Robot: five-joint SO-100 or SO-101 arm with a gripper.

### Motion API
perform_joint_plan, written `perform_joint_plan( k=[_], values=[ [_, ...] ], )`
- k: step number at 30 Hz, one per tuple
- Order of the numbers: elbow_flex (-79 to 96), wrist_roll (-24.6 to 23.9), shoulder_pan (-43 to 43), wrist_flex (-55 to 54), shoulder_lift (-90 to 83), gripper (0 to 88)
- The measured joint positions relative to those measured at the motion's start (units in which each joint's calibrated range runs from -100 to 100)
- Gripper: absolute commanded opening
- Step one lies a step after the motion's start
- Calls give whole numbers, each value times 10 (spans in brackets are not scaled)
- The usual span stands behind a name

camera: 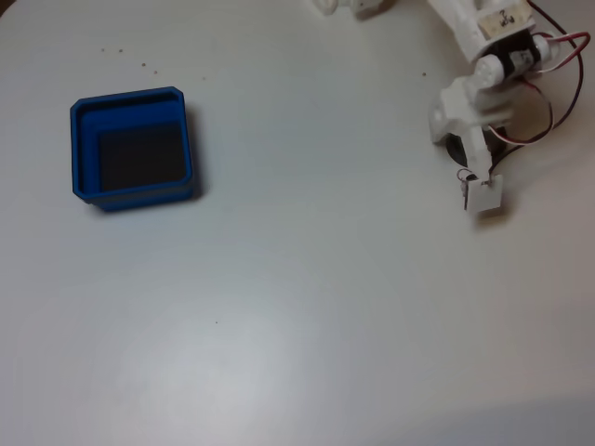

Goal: Pick the black tape roll and drop it in the blue box

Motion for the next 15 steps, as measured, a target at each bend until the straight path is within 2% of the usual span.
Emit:
perform_joint_plan(
  k=[15],
  values=[
    [0,0,0,-1,17,215]
  ],
)
